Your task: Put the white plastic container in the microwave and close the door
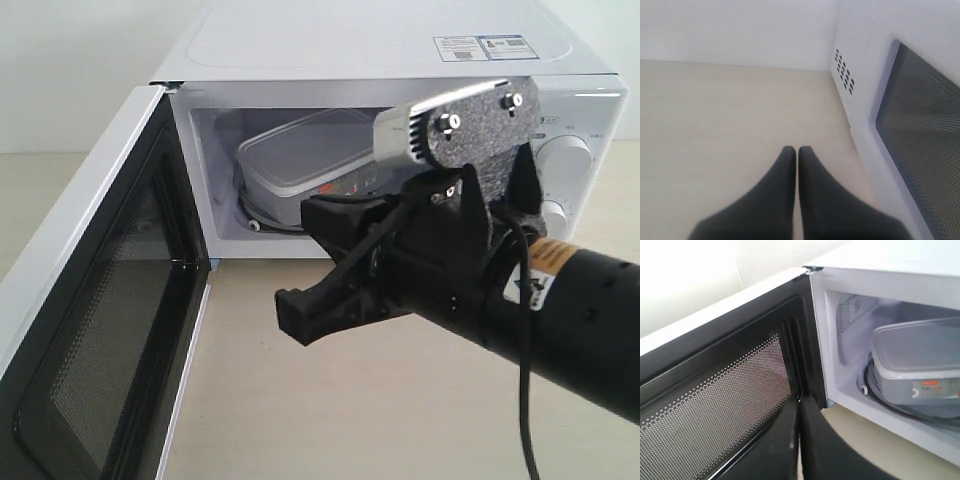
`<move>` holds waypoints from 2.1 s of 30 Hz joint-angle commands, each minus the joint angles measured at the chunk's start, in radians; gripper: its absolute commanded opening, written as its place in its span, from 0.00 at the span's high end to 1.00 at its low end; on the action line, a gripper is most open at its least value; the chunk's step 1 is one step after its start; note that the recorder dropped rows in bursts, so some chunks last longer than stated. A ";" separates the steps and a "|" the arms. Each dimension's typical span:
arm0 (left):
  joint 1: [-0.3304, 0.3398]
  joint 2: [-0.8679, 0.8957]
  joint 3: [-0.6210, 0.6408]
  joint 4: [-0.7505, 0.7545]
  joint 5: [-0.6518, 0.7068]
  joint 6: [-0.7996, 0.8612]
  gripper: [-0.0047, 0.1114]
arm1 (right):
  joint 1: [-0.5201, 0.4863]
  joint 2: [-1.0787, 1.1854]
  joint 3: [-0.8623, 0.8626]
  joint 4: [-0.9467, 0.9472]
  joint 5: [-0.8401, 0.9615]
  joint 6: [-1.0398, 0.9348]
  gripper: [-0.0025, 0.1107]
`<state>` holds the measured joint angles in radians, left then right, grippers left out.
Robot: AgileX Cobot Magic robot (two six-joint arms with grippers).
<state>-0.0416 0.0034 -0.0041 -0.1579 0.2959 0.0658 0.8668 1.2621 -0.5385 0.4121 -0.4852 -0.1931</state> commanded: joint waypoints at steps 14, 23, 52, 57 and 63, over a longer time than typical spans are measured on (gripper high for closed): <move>0.002 -0.003 0.004 -0.011 0.001 -0.007 0.92 | -0.603 -0.552 0.004 0.004 0.619 -0.001 0.98; 0.002 -0.003 0.004 -0.011 0.001 -0.007 0.92 | -0.827 -0.830 0.201 -0.007 0.654 -0.110 0.98; 0.002 -0.003 0.004 -0.011 0.001 -0.007 0.92 | -0.827 -1.262 0.539 -0.400 0.824 0.227 0.98; 0.002 -0.003 0.004 -0.011 0.001 -0.007 0.92 | -0.827 -1.262 0.539 -0.400 0.830 0.215 0.98; 0.002 -0.003 0.004 -0.011 0.001 -0.007 0.92 | -0.879 -1.262 0.539 -0.412 0.835 0.180 0.98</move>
<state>-0.0416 0.0034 -0.0041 -0.1579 0.2959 0.0658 0.0189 0.0052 0.0005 0.0107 0.3487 0.0000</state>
